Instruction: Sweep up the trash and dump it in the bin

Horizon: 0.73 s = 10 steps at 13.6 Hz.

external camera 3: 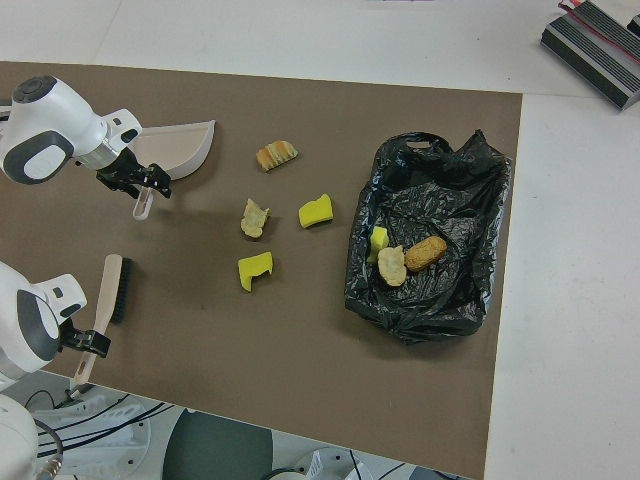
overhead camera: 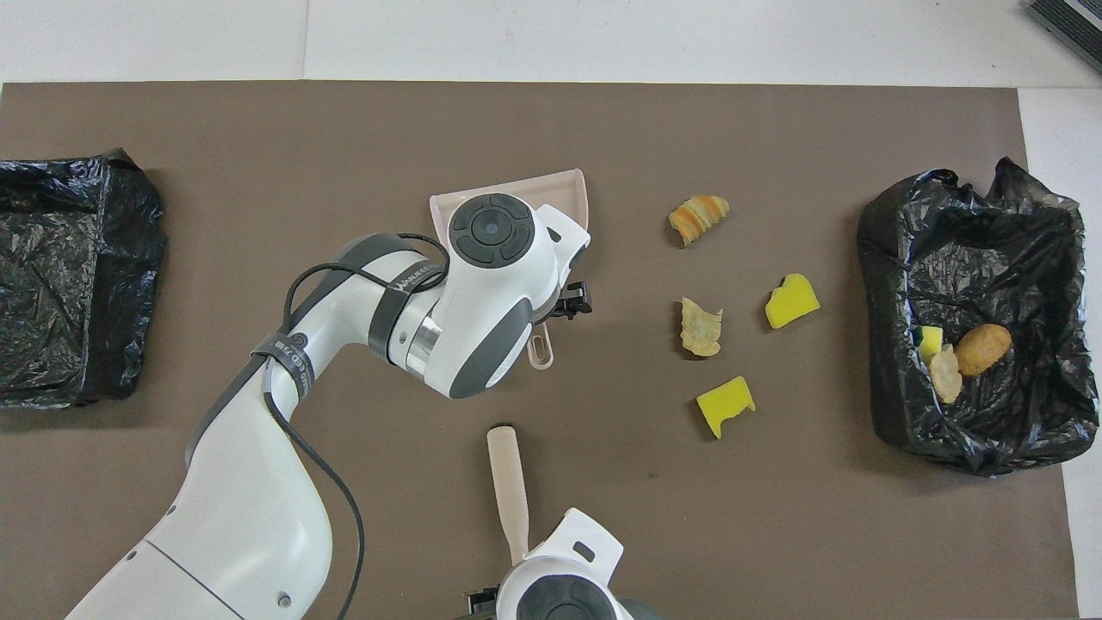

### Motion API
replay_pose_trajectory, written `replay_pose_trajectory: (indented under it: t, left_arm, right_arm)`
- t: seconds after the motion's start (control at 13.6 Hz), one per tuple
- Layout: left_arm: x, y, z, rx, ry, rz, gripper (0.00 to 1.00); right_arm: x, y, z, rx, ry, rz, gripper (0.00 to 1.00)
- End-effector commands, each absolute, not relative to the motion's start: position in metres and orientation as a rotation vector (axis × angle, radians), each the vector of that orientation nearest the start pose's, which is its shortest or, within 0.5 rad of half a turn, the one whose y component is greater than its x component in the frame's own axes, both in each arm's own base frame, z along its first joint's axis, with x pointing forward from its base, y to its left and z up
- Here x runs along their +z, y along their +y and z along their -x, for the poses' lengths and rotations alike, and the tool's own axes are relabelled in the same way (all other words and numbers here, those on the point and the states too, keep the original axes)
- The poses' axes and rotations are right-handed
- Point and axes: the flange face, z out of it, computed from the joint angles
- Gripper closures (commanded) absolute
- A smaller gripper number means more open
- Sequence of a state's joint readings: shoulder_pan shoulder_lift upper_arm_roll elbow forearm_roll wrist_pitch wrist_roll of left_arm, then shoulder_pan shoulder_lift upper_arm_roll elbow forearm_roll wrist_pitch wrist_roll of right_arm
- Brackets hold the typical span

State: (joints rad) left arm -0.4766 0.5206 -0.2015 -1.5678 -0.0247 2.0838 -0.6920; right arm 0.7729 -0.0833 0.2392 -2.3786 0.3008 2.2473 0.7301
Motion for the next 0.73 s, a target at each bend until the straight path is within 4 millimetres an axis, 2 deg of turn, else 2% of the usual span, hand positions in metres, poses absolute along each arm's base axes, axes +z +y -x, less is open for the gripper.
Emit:
replay_pose_trajectory:
  t: [0.0,0.07,0.15,0.22,0.37,0.51,0.59,0.66]
  left_arm:
    - [0.357,-0.414,-0.544,0.139,-0.126,3.203,0.30]
    - [0.358,-0.413,-0.543,0.153,-0.131,3.193,0.38]
    - [0.362,-0.412,-0.543,0.152,-0.132,3.192,0.39]
    - [0.365,-0.411,-0.543,0.146,-0.135,3.195,0.38]
    - [0.366,-0.411,-0.542,0.153,-0.131,3.191,0.38]
    - [0.366,-0.412,-0.540,0.161,-0.133,3.186,0.41]
    - [0.367,-0.412,-0.539,0.165,-0.131,3.184,0.44]
    - [0.367,-0.413,-0.539,0.160,-0.139,3.191,0.52]
  right_arm:
    - [0.347,0.409,-0.244,0.306,-0.085,3.022,0.00]
    - [0.344,0.407,-0.242,0.317,-0.085,3.031,0.00]
    - [0.341,0.403,-0.238,0.325,-0.084,3.039,0.00]
    - [0.339,0.403,-0.229,0.330,-0.110,3.046,0.11]
    - [0.339,0.404,-0.227,0.331,-0.138,3.045,0.60]
    - [0.339,0.405,-0.226,0.326,-0.148,3.048,0.98]
    - [0.339,0.405,-0.227,0.314,-0.164,3.056,1.00]
    - [0.341,0.405,-0.228,0.293,-0.186,3.067,1.00]
